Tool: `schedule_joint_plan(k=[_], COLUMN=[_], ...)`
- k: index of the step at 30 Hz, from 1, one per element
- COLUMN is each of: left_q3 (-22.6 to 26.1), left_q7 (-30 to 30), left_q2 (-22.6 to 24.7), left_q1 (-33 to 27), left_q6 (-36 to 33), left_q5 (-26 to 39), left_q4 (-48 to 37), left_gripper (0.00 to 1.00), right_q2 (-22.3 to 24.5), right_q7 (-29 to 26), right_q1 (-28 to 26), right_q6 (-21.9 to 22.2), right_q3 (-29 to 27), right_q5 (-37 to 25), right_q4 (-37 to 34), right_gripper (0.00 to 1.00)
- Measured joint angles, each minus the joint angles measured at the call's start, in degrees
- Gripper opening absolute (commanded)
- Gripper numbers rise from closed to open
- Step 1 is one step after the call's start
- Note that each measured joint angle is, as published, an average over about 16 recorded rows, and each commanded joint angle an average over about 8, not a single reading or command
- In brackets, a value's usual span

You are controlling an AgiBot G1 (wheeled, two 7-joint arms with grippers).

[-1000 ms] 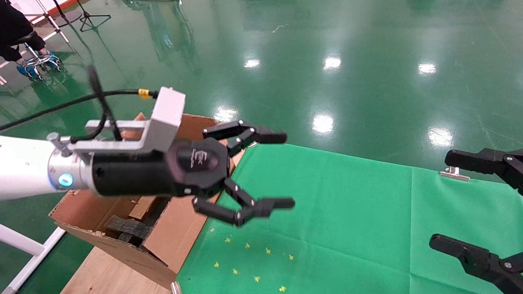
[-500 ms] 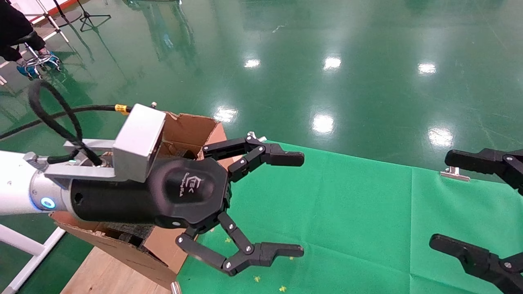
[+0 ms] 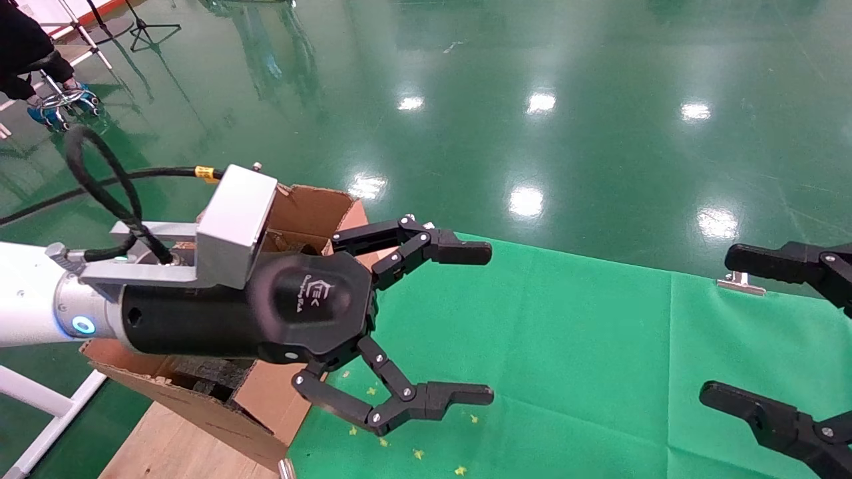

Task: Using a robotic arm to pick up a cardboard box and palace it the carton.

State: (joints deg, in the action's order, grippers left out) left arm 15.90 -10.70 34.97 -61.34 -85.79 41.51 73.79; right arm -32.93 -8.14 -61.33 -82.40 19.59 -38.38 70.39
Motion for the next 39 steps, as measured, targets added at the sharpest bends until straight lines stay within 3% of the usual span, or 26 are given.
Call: schedule_joint_plan(k=[39], left_q3=[0.18], left_q7=[-0.1], left_q2=[0.05], left_q1=[-0.33], left_q6=[0.19], left_q5=[0.51], left_q4=[-0.37], left_gripper=[1.0], right_q2=[0.0], right_q7=[0.0], right_q1=[0.0], right_q6=[0.0], right_q3=[0.0], right_q5=[0.0], right_q4=[0.0], right_gripper=[1.0])
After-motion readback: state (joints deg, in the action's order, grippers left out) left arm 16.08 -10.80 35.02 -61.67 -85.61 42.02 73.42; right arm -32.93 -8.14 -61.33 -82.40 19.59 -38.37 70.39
